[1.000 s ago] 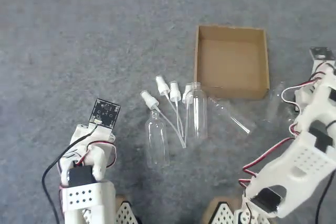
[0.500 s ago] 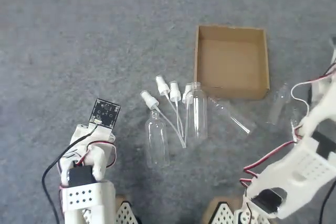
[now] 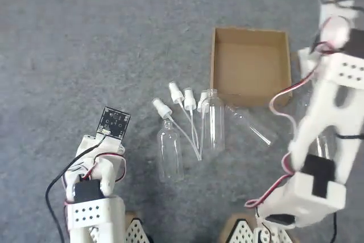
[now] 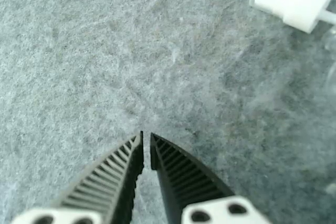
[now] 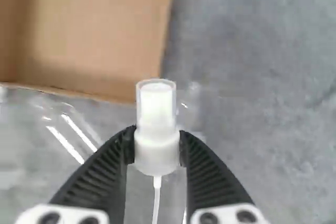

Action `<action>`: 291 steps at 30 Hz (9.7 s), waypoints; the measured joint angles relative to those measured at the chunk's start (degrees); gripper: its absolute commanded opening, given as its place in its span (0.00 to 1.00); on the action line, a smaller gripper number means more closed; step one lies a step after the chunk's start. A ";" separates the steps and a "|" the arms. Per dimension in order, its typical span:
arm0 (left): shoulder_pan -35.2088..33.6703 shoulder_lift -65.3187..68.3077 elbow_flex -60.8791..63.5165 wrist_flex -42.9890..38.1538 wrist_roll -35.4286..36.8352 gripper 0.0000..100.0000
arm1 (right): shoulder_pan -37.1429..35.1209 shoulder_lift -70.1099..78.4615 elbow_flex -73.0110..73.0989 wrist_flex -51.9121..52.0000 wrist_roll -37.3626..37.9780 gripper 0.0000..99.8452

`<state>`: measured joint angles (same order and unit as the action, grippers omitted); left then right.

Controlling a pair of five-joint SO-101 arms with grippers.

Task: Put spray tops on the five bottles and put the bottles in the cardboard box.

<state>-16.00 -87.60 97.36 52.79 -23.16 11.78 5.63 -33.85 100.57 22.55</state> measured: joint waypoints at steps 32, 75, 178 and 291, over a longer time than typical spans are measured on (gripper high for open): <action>0.00 0.00 0.00 0.00 0.00 0.01 | -46.42 10.29 11.08 -10.02 -18.55 0.01; 0.00 0.00 0.00 0.00 0.00 0.01 | -48.26 14.68 1.05 0.00 -18.99 0.12; 22.95 84.92 -53.80 -11.34 46.51 0.19 | 27.96 -4.31 60.13 -40.18 31.38 0.01; 14.51 76.13 -46.33 -2.29 12.31 0.12 | 27.87 -4.31 60.13 -40.18 31.38 0.01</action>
<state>-1.49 -11.47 51.03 50.51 -10.86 39.65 1.32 26.29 60.40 53.93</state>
